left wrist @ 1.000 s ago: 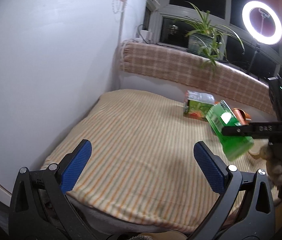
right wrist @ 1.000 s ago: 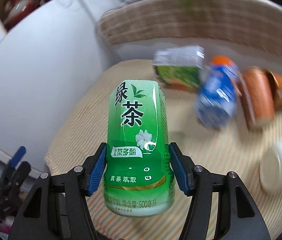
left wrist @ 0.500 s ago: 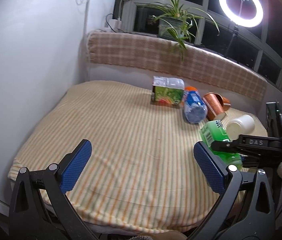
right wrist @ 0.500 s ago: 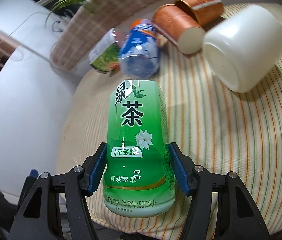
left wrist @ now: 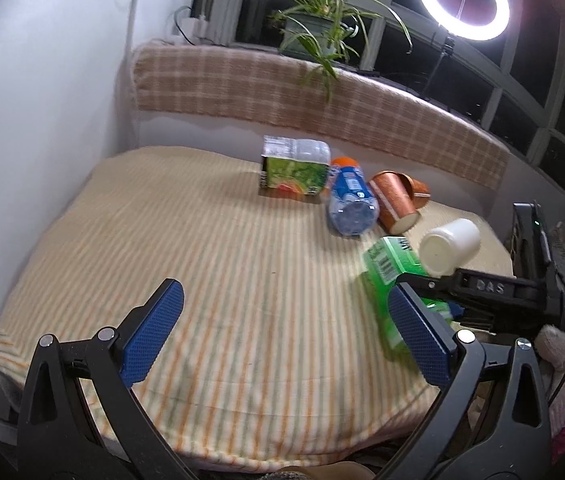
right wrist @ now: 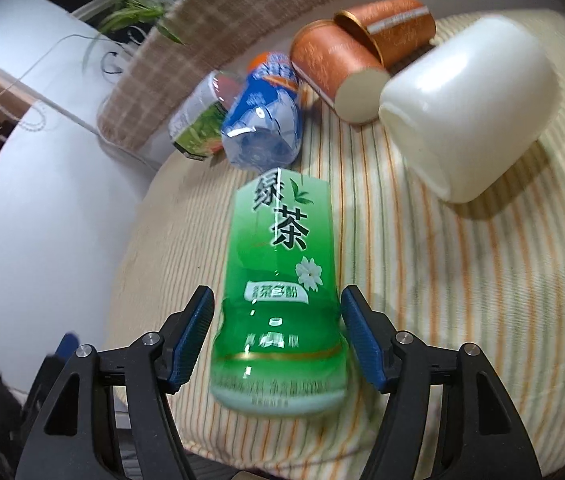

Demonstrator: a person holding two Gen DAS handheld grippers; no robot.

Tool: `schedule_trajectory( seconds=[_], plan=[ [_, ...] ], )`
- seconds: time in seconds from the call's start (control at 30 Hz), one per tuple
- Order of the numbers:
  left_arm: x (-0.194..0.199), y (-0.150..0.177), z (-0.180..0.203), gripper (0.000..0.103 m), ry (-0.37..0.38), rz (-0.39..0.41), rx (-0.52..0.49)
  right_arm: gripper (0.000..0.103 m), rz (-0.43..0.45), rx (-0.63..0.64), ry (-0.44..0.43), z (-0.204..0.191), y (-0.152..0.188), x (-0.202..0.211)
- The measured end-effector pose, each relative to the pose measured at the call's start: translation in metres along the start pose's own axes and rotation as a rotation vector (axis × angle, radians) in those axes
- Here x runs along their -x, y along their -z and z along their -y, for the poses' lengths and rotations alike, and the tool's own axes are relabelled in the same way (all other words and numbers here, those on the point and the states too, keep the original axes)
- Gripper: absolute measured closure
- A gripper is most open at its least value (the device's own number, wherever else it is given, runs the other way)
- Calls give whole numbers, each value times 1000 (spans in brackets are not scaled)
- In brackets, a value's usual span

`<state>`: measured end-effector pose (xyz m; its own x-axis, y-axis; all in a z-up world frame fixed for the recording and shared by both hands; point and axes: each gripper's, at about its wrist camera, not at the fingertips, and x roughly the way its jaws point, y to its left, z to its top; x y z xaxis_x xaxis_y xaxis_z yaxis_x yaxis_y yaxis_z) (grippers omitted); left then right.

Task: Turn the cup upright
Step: 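Lift the green bottle with the right gripper and carry it toward the left tool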

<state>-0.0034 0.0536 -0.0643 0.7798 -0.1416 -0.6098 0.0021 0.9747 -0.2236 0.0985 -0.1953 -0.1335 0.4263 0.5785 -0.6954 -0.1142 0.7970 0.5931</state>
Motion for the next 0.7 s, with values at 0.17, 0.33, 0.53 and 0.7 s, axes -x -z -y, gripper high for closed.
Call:
schedule_trajectory(
  seconds=[0.17, 0.33, 0.53, 0.7],
  plan=[
    [-19, -13, 9, 0, 93, -70, 4, 37, 66, 91, 8, -2, 10, 38],
    [-52, -21, 18, 0, 220, -200, 50, 37, 163, 183, 122, 4, 27, 78],
    [-95, -29, 24, 3, 381, -378, 182, 37, 219, 146, 192, 28, 39, 108],
    [-128, -32, 31, 17, 443, -495, 265, 37, 241, 73, 212, 46, 39, 115]
  ],
)
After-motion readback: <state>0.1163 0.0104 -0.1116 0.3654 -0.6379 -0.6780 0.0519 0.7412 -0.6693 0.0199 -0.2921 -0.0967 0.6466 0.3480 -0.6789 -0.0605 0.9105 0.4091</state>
